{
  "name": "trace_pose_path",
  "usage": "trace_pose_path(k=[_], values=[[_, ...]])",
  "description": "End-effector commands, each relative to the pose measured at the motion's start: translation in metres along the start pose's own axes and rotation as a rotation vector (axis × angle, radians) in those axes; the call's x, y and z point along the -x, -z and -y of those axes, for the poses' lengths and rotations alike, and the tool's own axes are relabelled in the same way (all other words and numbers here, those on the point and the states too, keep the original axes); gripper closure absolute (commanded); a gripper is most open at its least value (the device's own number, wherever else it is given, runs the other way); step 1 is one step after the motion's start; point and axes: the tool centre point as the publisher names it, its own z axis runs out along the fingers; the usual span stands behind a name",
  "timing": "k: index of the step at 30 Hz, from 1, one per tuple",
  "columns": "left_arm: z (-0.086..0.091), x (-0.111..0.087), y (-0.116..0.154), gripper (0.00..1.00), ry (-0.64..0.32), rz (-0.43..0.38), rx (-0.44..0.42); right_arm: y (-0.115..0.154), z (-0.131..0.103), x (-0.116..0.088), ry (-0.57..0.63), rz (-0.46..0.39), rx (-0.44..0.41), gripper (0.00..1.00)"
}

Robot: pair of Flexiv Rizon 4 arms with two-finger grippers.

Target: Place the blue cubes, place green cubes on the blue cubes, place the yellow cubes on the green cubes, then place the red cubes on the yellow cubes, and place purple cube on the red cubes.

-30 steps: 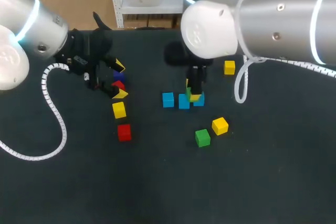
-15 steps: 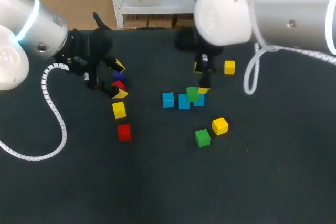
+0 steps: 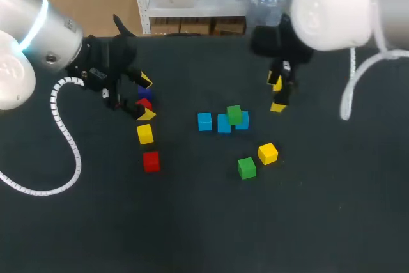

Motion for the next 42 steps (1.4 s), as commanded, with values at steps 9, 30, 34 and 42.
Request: trace_pose_path(k=[9,30,34,42], values=[[0.001,-0.002,0.000,0.00,-0.004,0.006,0.001,-0.004,-0.039,-0.024,0.049,0.117,-0.016,0.00],[0.001,-0.002,0.000,0.00,-0.004,0.006,0.001,0.024,-0.010,-0.068,0.122,0.327,0.006,0.00],[0.001,-0.002,0.000,0.00,-0.004,0.006,0.001,0.027,-0.009,-0.068,0.119,0.354,-0.002,0.00],[0.030,0.019,-0.008,0.00,0.041,-0.115,-0.017,0.027,-0.009,-0.068,0.119,0.354,-0.002,0.00]])
